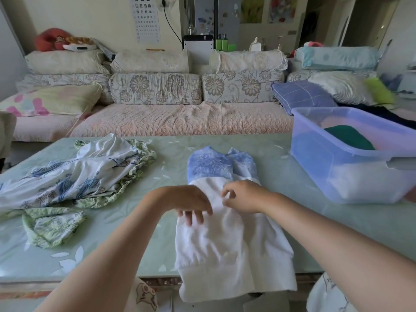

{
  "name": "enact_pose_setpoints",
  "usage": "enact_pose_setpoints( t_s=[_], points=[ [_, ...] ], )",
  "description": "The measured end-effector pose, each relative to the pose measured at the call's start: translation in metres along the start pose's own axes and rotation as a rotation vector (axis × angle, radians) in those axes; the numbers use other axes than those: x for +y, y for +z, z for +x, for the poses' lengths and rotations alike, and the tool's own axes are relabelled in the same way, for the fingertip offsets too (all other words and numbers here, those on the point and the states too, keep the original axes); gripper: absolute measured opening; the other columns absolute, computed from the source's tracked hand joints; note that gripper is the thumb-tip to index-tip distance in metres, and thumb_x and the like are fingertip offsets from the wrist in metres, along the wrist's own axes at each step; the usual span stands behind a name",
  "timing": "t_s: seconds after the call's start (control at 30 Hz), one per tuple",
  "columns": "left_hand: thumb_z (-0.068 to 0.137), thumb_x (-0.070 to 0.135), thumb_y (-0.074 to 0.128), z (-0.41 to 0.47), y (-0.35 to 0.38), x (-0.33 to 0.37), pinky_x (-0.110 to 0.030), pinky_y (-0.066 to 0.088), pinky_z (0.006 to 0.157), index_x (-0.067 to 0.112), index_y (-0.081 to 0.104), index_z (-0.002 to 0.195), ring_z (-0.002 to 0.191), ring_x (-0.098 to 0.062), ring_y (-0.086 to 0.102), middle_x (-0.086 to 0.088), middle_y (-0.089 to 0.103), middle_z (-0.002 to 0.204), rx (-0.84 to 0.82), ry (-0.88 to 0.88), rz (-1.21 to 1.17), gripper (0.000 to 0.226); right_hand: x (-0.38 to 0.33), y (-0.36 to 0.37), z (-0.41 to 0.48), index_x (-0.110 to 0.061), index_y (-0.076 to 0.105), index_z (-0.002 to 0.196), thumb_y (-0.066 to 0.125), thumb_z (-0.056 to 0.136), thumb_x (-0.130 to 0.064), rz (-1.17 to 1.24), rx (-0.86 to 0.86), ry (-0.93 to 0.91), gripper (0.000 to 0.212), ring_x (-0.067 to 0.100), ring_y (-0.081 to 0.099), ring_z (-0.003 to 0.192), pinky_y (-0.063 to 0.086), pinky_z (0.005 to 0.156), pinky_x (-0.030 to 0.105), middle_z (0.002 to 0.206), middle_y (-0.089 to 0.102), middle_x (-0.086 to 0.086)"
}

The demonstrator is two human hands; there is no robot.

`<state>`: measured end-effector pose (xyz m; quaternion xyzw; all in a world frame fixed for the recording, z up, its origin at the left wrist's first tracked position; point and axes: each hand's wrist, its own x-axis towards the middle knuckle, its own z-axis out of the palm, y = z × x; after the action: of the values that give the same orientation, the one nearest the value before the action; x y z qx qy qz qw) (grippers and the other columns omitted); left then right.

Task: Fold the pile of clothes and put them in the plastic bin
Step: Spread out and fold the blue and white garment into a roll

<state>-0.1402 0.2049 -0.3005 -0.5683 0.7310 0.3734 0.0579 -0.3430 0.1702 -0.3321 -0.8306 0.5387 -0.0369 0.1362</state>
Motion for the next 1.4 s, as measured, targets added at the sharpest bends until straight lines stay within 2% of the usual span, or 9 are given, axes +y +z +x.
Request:
enact_pose_setpoints(
  t_s=[0.17,0.27,0.43,0.57,0.77,1.0,1.17,1.3,1.4],
  points=[
    [0.095,0.018,0.052,0.06,0.002,-0.003,-0.026,0.045,0.086,0.022,0.064,0.118,0.11,-0.021,0.057,0.0,0.064,0.119,0.828,0.253,0.149,0.027,0.013,0.012,0.021,-0.032,0.029,0.153,0.053,0.095,-0.047,-0.205,0.179,-0.013,0.065,0.025,0.019,0.149,0.018,0.119,0.047,0.16,0.023,0.005],
    [0.097,0.042,0.05,0.082,0.003,-0.007,-0.04,0.028,0.114,0.025,0.031,0.151,0.146,-0.021,0.022,0.003,0.027,0.159,0.748,0.195,0.375,0.06,0.025,0.022,0.031,-0.04,-0.002,0.158,0.057,0.084,-0.067,-0.195,-0.012,0.035,0.098,0.026,-0.015,0.153,-0.001,0.118,0.063,0.167,-0.013,0.002],
    [0.077,0.076,0.055,0.106,-0.001,-0.032,-0.046,0.006,0.122,0.037,-0.009,0.155,0.15,-0.018,-0.016,0.006,-0.016,0.163,0.27,-0.13,0.442,0.108,0.052,0.025,0.043,-0.052,-0.008,0.153,0.069,0.055,-0.086,-0.075,-0.208,0.129,0.128,0.022,-0.02,0.151,0.0,0.115,0.069,0.166,-0.017,-0.005],
    [0.069,0.081,0.059,0.107,-0.032,-0.015,-0.046,0.017,0.12,0.035,0.009,0.156,0.151,-0.026,0.006,0.0,0.003,0.164,0.11,-0.245,0.535,0.11,0.061,0.015,0.054,-0.052,0.032,0.146,0.06,0.069,-0.085,-0.063,-0.075,0.083,0.088,0.02,0.016,0.148,0.011,0.116,0.059,0.157,0.031,-0.002],
    [0.097,0.025,0.038,0.147,-0.034,0.018,-0.041,0.037,0.099,0.015,0.052,0.129,0.126,-0.028,0.044,-0.008,0.05,0.136,0.779,0.058,0.517,0.036,0.077,0.013,0.08,-0.029,0.055,0.129,0.046,0.099,-0.041,-0.169,0.356,0.001,0.034,0.026,0.042,0.134,0.033,0.103,0.038,0.137,0.052,0.002],
    [0.084,0.081,0.022,0.185,-0.01,-0.031,-0.05,0.009,0.119,0.044,0.009,0.153,0.151,-0.021,0.002,0.01,0.003,0.164,0.582,-0.111,0.423,0.079,0.097,0.028,0.085,-0.039,0.013,0.157,0.033,0.098,-0.064,-0.085,-0.016,0.152,0.067,0.02,-0.01,0.153,0.003,0.121,0.055,0.167,-0.007,0.001],
    [0.075,0.09,0.025,0.179,-0.03,-0.025,-0.056,0.003,0.117,0.044,0.005,0.153,0.15,-0.03,-0.005,0.012,-0.005,0.164,0.39,-0.304,0.411,0.094,0.101,0.025,0.091,-0.039,0.019,0.155,0.035,0.095,-0.068,-0.04,-0.015,0.158,0.069,0.016,-0.005,0.153,0.006,0.12,0.056,0.167,0.0,-0.001],
    [0.089,0.064,0.02,0.19,-0.031,-0.005,-0.046,0.022,0.111,0.025,0.049,0.137,0.141,-0.023,0.027,-0.002,0.034,0.153,0.804,-0.105,0.423,0.068,0.101,0.023,0.098,-0.026,0.043,0.144,0.039,0.102,-0.047,0.107,0.248,0.205,0.048,0.02,0.031,0.143,0.03,0.112,0.042,0.155,0.036,-0.001],
    [0.092,0.062,0.028,0.205,-0.024,-0.007,-0.051,0.019,0.116,0.025,0.035,0.147,0.146,-0.021,0.018,0.001,0.024,0.159,0.855,0.067,0.464,0.066,0.102,0.024,0.096,-0.02,0.045,0.139,0.048,0.097,-0.041,-0.131,0.351,0.33,0.047,0.03,0.043,0.128,0.037,0.101,0.04,0.14,0.046,0.008]
  ],
)
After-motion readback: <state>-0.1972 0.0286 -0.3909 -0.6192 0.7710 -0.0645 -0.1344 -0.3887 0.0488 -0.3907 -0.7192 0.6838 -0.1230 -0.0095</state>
